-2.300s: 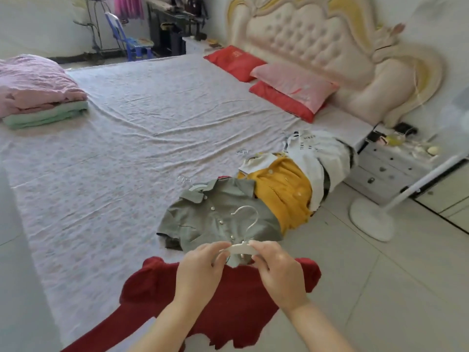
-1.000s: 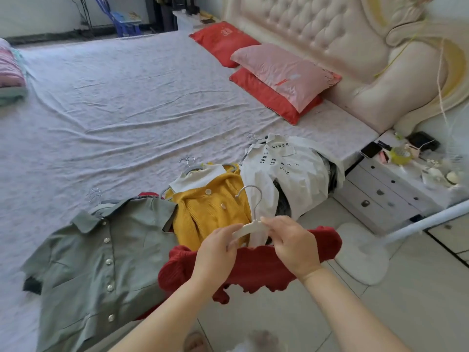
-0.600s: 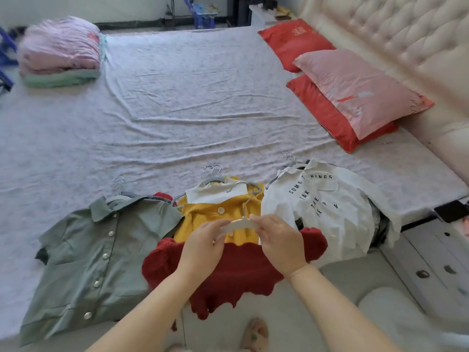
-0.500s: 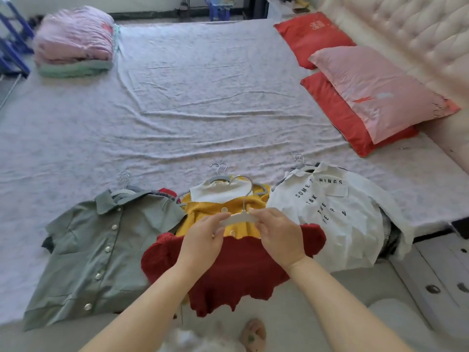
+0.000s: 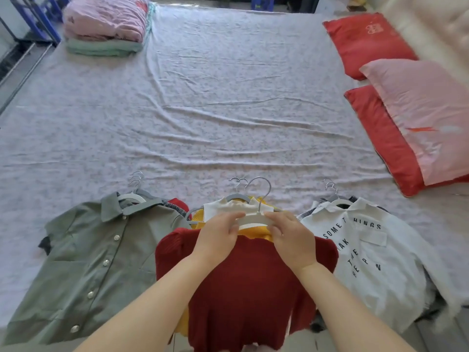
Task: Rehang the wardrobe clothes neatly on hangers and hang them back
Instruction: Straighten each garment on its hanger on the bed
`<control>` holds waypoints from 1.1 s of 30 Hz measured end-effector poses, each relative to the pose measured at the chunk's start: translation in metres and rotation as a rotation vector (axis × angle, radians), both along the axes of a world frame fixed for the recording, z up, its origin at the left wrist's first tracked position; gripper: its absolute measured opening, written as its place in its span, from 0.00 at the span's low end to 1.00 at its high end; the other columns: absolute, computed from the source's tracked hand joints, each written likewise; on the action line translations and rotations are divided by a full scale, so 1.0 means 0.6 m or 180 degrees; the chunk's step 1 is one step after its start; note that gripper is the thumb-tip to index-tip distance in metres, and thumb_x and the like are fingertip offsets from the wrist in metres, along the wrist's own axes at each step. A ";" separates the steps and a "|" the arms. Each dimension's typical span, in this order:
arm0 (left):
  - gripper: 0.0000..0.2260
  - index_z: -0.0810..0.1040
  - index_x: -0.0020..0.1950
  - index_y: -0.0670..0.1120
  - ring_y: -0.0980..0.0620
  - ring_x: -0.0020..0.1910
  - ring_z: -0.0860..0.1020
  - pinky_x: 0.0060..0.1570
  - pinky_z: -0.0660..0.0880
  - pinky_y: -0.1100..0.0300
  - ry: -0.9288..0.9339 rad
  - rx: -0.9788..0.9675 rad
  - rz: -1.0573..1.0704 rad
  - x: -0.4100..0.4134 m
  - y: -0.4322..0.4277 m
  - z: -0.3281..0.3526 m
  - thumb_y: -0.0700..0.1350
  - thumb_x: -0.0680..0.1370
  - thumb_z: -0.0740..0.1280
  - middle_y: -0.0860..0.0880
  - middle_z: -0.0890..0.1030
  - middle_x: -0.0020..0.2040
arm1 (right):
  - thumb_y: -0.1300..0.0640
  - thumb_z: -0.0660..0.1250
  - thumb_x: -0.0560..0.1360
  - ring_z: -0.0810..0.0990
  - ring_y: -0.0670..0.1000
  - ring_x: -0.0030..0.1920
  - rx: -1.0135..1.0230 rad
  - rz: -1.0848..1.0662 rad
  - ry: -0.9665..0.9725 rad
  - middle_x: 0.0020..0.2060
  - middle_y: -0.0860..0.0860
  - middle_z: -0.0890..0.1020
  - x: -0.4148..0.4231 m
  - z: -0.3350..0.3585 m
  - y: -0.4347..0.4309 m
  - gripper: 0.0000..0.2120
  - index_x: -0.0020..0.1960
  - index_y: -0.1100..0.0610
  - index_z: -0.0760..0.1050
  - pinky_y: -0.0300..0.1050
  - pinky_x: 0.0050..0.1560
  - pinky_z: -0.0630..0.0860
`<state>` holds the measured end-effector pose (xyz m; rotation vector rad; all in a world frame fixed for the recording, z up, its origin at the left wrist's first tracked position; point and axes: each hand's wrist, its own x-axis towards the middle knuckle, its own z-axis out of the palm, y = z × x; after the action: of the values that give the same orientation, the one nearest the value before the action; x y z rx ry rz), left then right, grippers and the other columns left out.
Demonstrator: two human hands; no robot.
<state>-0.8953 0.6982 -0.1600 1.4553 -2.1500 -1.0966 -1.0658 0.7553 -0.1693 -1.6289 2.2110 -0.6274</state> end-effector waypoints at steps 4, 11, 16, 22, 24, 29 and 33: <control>0.16 0.76 0.63 0.47 0.53 0.60 0.74 0.55 0.63 0.70 -0.0008 0.0138 0.0126 -0.016 -0.060 -0.035 0.36 0.76 0.61 0.50 0.79 0.59 | 0.60 0.66 0.74 0.79 0.51 0.52 0.0242 0.0033 -0.0069 0.54 0.47 0.80 -0.015 -0.033 -0.069 0.15 0.58 0.47 0.78 0.40 0.44 0.68; 0.16 0.76 0.63 0.47 0.51 0.58 0.75 0.51 0.62 0.71 -0.0170 0.0331 0.0376 -0.042 -0.161 -0.137 0.36 0.76 0.60 0.48 0.79 0.58 | 0.58 0.65 0.74 0.78 0.49 0.54 0.0606 0.0238 -0.0183 0.55 0.45 0.78 -0.041 -0.135 -0.186 0.16 0.60 0.45 0.76 0.43 0.46 0.71; 0.20 0.74 0.65 0.46 0.51 0.61 0.73 0.55 0.61 0.70 -0.0373 0.0532 0.0430 -0.059 -0.214 -0.234 0.33 0.75 0.59 0.48 0.77 0.62 | 0.58 0.65 0.74 0.77 0.51 0.54 0.0820 0.0300 -0.0189 0.55 0.47 0.78 -0.055 -0.236 -0.244 0.16 0.61 0.46 0.76 0.44 0.46 0.72; 0.22 0.72 0.66 0.48 0.48 0.63 0.70 0.60 0.67 0.56 -0.0821 0.0650 0.0285 -0.057 -0.228 -0.325 0.34 0.74 0.59 0.48 0.74 0.64 | 0.64 0.62 0.73 0.71 0.52 0.61 0.1342 0.0366 -0.0101 0.60 0.49 0.75 -0.057 -0.345 -0.275 0.22 0.64 0.48 0.72 0.46 0.51 0.71; 0.22 0.71 0.67 0.48 0.47 0.64 0.70 0.59 0.69 0.53 -0.0946 0.0695 0.0250 -0.053 -0.223 -0.336 0.36 0.74 0.60 0.48 0.73 0.65 | 0.64 0.62 0.73 0.69 0.52 0.62 0.1485 0.0405 -0.0055 0.61 0.50 0.73 -0.057 -0.361 -0.270 0.22 0.65 0.50 0.71 0.47 0.56 0.70; 0.22 0.69 0.68 0.51 0.45 0.62 0.71 0.59 0.69 0.51 -0.1212 0.0807 0.0227 -0.032 -0.196 -0.318 0.39 0.74 0.60 0.49 0.72 0.65 | 0.59 0.65 0.75 0.70 0.52 0.63 0.1690 0.0577 -0.0119 0.60 0.50 0.73 -0.052 -0.349 -0.231 0.18 0.64 0.54 0.72 0.47 0.60 0.70; 0.21 0.70 0.68 0.50 0.47 0.63 0.70 0.60 0.68 0.54 -0.1212 0.0690 0.0353 -0.010 -0.181 -0.266 0.39 0.75 0.61 0.49 0.72 0.66 | 0.57 0.64 0.76 0.69 0.50 0.64 0.1792 0.0762 -0.0120 0.61 0.48 0.73 -0.033 -0.299 -0.205 0.19 0.66 0.52 0.71 0.45 0.63 0.68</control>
<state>-0.9010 0.5898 -0.3193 1.9964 -2.2098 -1.1136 -1.0859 0.6322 -0.3486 -1.5173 1.8864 0.0350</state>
